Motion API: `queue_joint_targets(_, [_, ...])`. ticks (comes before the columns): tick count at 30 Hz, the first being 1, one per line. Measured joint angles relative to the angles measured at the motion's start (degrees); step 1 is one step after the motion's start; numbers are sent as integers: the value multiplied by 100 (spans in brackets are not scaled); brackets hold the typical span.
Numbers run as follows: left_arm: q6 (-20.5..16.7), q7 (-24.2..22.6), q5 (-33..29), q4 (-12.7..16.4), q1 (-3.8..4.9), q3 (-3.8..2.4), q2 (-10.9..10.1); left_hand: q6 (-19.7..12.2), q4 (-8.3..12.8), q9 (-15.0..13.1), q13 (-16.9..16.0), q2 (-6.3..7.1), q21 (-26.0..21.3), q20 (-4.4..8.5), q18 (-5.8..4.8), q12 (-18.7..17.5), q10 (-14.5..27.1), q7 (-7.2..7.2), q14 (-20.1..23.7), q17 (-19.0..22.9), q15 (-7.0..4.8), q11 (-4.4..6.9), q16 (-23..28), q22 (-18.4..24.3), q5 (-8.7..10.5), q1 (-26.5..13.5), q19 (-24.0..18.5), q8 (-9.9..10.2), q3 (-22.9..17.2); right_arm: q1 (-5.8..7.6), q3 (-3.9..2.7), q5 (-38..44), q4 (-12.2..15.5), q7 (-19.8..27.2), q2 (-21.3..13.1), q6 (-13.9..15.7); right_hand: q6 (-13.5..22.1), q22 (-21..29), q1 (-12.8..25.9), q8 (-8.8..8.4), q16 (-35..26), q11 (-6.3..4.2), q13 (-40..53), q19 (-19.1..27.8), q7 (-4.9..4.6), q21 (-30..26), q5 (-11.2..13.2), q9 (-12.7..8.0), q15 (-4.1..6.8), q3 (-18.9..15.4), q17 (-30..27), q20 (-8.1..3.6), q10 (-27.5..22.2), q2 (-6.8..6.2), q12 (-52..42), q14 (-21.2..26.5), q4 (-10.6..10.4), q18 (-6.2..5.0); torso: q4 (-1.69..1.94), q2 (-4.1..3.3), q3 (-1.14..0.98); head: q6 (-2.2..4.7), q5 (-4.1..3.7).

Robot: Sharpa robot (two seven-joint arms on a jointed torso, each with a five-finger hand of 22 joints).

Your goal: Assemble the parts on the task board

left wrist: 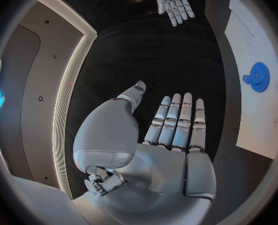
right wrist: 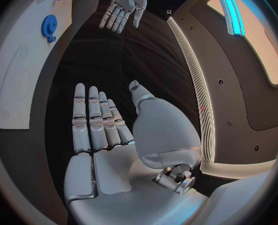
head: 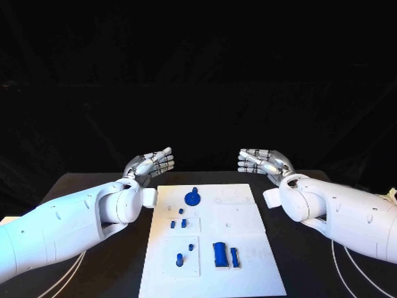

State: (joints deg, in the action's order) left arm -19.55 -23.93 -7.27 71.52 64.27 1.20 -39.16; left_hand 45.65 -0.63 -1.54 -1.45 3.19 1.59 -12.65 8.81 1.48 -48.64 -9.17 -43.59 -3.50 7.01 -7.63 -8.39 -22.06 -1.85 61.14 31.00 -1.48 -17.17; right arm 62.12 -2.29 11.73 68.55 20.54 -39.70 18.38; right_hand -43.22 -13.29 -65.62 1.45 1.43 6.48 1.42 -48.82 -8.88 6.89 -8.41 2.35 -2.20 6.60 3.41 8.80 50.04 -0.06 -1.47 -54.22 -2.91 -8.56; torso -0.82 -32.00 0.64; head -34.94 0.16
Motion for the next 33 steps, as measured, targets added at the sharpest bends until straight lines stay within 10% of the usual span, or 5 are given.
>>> queue_joint_targets(6, [-314, -29, 63, 481, -99, -42, -157, -993, 40, 96, 91, -199, -93, 276, -126, -85, 1061, 200, 950, 219, -164, 171, 181, 480, 108, -1330, -676, 65, 372, -45, 60, -131, 551, 63, -113, 323, 945, 291, 1430, -72, -65, -210, -90, 1067, 196, -168, 181, -149, 138, -229, -213, -191, -1090, 3, 87, 1185, 196, 107, 63, 64, -48, 51, -14])
queue_joint_targets(17, [-1632, -265, 393, 1643, -372, -102, -502, -2300, 56, 139, 132, -301, -124, 640, -304, -116, 2453, 644, 2199, 326, -607, 629, 637, 1113, 148, -3082, -1562, 121, 862, -171, 208, -733, 1888, 481, -438, 1681, 2176, 671, 3305, -105, -108, -579, -128, 2465, 633, -579, 639, -218, 206, -574, -317, -638, -2530, 7, 110, 2736, 276, 452, 80, 81, -63, 57, -16])
queue_joint_targets(26, [-2224, -408, 578, 1825, -411, -113, -557, -3025, 66, 147, 138, -318, -124, 1037, -663, -115, 3222, 857, 2884, 337, -683, 733, 778, 1460, 148, -4044, -2053, 121, 1122, -193, 230, -1047, 2129, 719, -498, 2339, 2865, 1066, 4343, -105, -108, -630, -134, 3236, 834, -646, 773, -226, 216, -613, -331, -829, -3316, 7, 110, 3592, 284, 734, 82, 82, -64, 57, -17])
queue_joint_targets(33, [-2356, -451, 631, 1827, -411, -114, -558, -3415, 61, 147, 138, -319, -124, 1216, -770, -115, 3639, 899, 3264, 343, -697, 753, 802, 1650, 147, -4571, -2295, 121, 1471, -193, 230, -1141, 2130, 789, -500, 2488, 3241, 1250, 4914, -114, -108, -644, -134, 3659, 871, -646, 800, -229, 220, -621, -334, -865, -3753, 8, 110, 4066, 292, 734, 82, 82, -64, 58, -17])
